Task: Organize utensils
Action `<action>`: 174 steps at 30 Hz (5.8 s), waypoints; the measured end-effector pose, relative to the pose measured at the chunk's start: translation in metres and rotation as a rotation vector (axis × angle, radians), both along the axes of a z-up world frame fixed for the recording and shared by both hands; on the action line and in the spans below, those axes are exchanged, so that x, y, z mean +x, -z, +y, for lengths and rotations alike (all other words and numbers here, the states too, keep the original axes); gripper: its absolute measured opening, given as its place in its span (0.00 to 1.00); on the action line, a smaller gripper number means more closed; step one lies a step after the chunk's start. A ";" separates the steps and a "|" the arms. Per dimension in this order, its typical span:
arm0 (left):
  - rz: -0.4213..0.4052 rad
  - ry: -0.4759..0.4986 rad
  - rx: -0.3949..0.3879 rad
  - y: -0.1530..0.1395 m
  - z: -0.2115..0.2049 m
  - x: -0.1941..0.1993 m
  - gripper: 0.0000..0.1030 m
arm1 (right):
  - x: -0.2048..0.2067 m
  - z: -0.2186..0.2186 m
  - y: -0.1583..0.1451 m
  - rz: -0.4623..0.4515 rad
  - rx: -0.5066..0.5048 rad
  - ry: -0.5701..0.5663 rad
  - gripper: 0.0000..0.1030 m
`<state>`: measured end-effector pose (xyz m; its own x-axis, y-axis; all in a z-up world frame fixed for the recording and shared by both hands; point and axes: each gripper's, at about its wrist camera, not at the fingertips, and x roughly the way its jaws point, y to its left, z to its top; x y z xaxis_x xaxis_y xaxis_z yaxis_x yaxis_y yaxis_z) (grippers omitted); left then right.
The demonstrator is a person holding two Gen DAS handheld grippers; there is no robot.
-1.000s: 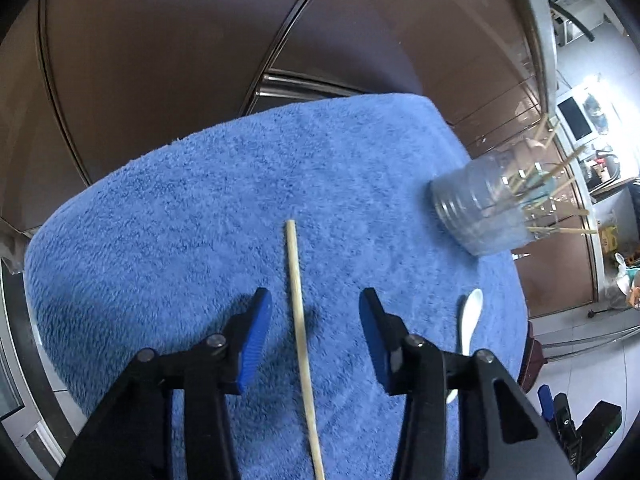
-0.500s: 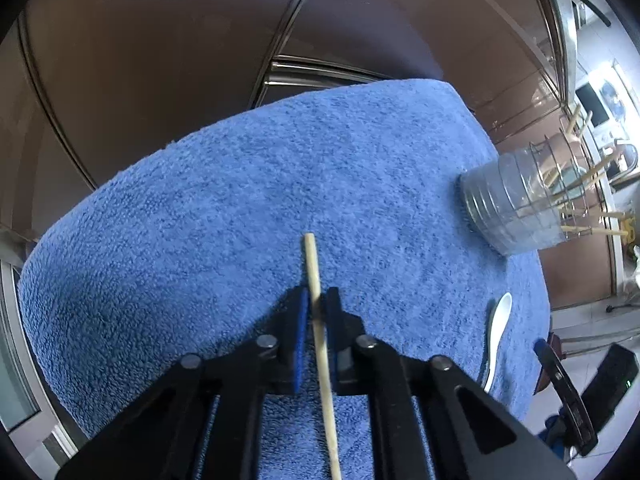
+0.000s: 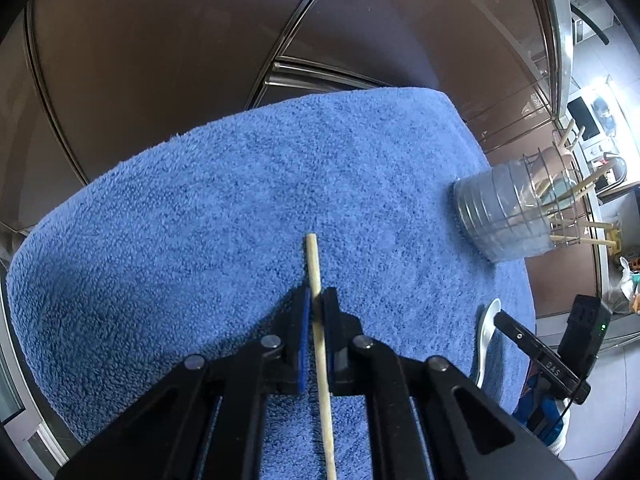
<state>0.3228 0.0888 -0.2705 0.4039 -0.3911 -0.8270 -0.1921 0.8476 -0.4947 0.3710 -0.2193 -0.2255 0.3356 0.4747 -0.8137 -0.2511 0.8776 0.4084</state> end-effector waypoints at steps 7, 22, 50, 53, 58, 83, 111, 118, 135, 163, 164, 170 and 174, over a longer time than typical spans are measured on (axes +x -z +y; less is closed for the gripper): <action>-0.006 -0.001 -0.007 0.001 0.002 -0.001 0.06 | 0.008 0.009 0.006 0.023 -0.007 -0.030 0.09; -0.058 -0.001 0.039 -0.005 -0.007 -0.008 0.05 | -0.029 0.010 -0.031 -0.094 -0.067 0.001 0.05; -0.434 0.061 0.037 -0.118 -0.014 -0.105 0.05 | -0.183 0.009 -0.157 -0.432 -0.144 0.153 0.05; -0.450 0.064 0.038 -0.125 -0.014 -0.115 0.05 | -0.193 0.007 -0.161 -0.450 -0.139 0.168 0.05; -0.481 0.069 0.042 -0.136 -0.014 -0.132 0.05 | -0.209 0.003 -0.169 -0.477 -0.127 0.192 0.05; -0.659 0.166 0.039 -0.224 -0.075 -0.102 0.05 | -0.181 -0.005 -0.208 -0.564 -0.186 0.237 0.05; -0.932 0.043 0.208 -0.267 -0.163 0.057 0.04 | -0.009 -0.005 -0.232 -0.786 -0.281 0.346 0.05; -0.916 0.033 0.216 -0.241 -0.178 0.079 0.05 | 0.013 -0.003 -0.209 -0.788 -0.349 0.350 0.05; -0.853 0.052 0.241 -0.176 -0.197 0.092 0.36 | 0.019 -0.011 -0.161 -0.763 -0.337 0.392 0.26; -0.929 -0.007 0.546 -0.251 -0.138 -0.117 0.80 | -0.179 -0.014 -0.239 -0.822 -0.326 0.531 0.87; -0.929 -0.008 0.552 -0.252 -0.137 -0.122 0.81 | -0.183 -0.014 -0.241 -0.824 -0.331 0.537 0.90; -0.934 -0.042 0.568 -0.253 -0.128 -0.149 0.85 | -0.214 -0.015 -0.244 -0.848 -0.360 0.581 1.00; -0.959 -0.056 0.566 -0.253 -0.122 -0.166 0.88 | -0.229 -0.020 -0.240 -0.854 -0.391 0.618 1.00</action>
<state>0.1567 -0.0337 -0.0178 0.9763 -0.0177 -0.2159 0.0174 0.9998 -0.0034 0.1417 -0.2389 0.0144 0.9438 -0.2036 -0.2605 0.2057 0.9784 -0.0197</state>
